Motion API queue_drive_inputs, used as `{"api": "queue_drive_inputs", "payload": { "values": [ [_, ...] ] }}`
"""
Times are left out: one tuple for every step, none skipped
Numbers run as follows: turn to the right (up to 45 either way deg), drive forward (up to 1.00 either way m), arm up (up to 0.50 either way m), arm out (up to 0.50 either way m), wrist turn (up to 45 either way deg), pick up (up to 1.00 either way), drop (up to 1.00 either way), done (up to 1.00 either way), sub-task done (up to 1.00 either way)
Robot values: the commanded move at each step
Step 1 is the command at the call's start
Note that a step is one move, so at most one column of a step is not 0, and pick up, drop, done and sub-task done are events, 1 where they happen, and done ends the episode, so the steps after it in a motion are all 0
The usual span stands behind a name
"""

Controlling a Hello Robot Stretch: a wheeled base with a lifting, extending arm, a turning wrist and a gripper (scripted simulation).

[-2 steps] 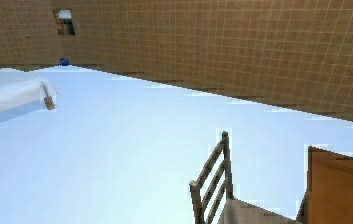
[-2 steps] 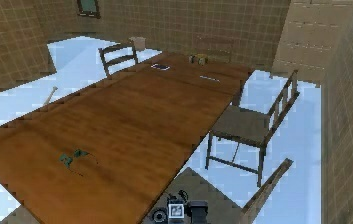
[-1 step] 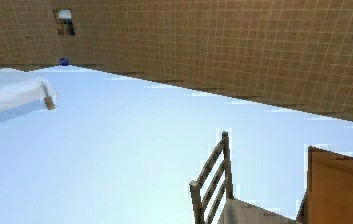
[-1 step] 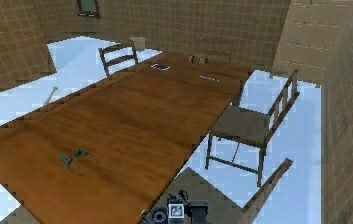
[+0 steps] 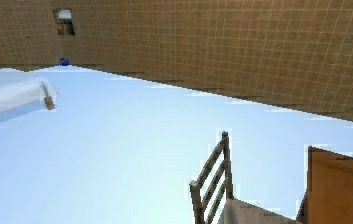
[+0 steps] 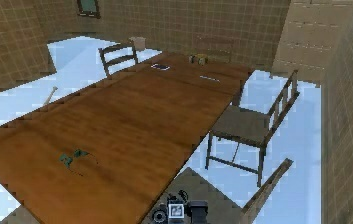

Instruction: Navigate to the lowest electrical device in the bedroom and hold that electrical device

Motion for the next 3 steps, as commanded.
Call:
{"api": "queue_drive_inputs", "payload": {
  "values": [
    [0.0, 0.0, 0.0, 0.0, 45.0, 0.0, 0.0, 0.0, 0.0],
    [0.0, 0.0, 0.0, 0.0, 39.0, 0.0, 0.0, 0.0, 0.0],
    [0.0, 0.0, -0.3, 0.0, 0.0, 0.0, 0.0, 0.0, 0.0]
  ]
}}
